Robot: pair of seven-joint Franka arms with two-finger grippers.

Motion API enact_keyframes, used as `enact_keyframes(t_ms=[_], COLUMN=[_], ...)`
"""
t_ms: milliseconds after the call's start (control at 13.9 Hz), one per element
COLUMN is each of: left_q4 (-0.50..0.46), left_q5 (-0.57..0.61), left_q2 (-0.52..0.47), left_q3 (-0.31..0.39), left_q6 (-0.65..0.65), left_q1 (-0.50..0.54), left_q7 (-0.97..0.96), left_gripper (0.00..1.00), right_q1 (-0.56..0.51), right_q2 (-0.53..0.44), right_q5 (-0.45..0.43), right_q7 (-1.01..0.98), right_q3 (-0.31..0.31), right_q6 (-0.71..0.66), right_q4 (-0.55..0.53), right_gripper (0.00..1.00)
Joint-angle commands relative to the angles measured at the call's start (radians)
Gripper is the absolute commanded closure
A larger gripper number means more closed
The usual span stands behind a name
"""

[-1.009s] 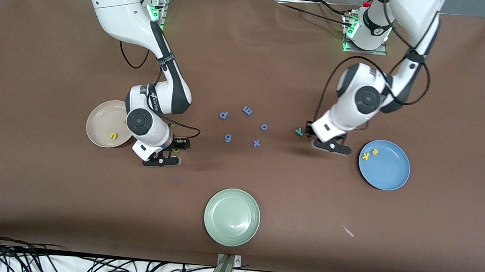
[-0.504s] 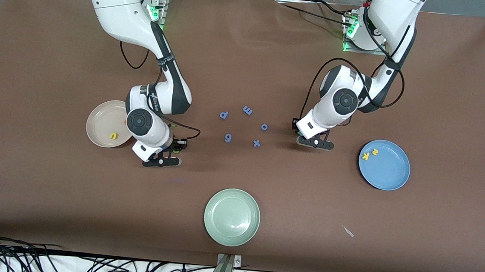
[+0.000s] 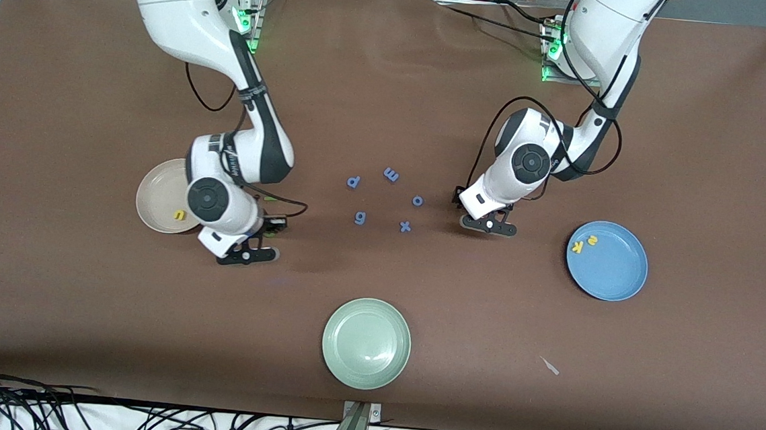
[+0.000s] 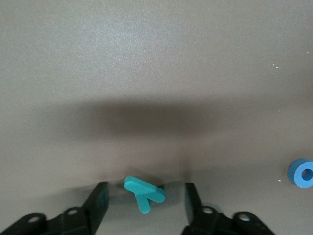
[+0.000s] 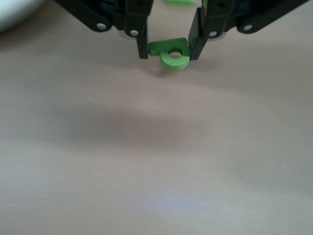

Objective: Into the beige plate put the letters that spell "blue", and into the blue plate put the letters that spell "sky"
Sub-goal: 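Place the green d in the white plate while the left gripper grasps teal y, then reach the right gripper to the green bar while the left gripper places y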

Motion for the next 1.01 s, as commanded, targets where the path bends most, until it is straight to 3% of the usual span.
enact_keyframes(t_ms=[0, 72, 144, 504, 576, 648, 721, 937], left_q4=[0.001, 0.001, 0.001, 0.001, -0.002, -0.005, -0.006, -0.019], left_q5=[-0.019, -0.017, -0.016, -0.016, -0.014, -0.013, -0.011, -0.011], left_q2=[0.008, 0.008, 0.008, -0.005, -0.028, -0.062, -0.094, -0.159], left_q3=[0.012, 0.012, 0.012, 0.013, 0.013, 0.013, 0.012, 0.013], left_q6=[0.015, 0.015, 0.015, 0.009, 0.0, -0.017, -0.064, -0.124], left_q1=[-0.016, -0.018, -0.016, -0.012, 0.002, 0.042, 0.089, 0.25], left_q7=[0.011, 0.011, 0.012, 0.025, 0.026, 0.026, 0.04, 0.243], left_gripper=[0.63, 0.74, 0.79, 0.87, 0.88, 0.88, 0.88, 0.88], right_q1=[-0.005, -0.005, -0.005, -0.005, -0.005, -0.005, -0.005, 0.004], right_q2=[-0.111, -0.134, -0.155, -0.202, -0.199, -0.2, -0.206, -0.211], right_q5=[0.013, 0.013, 0.013, 0.009, 0.012, 0.012, 0.012, 0.018], right_q7=[-0.178, -0.216, -0.252, -0.364, -0.364, -0.352, -0.347, -0.193], right_q3=[-0.078, -0.101, -0.12, -0.165, -0.166, -0.166, -0.166, -0.16], right_q6=[-0.048, -0.041, -0.036, 0.127, 0.161, 0.157, 0.134, 0.022], right_q4=[-0.118, -0.158, -0.189, -0.382, -0.405, -0.404, -0.39, -0.313], right_gripper=[0.84, 0.84, 0.84, 0.8, 0.6, 0.06, 0.0, 0.0])
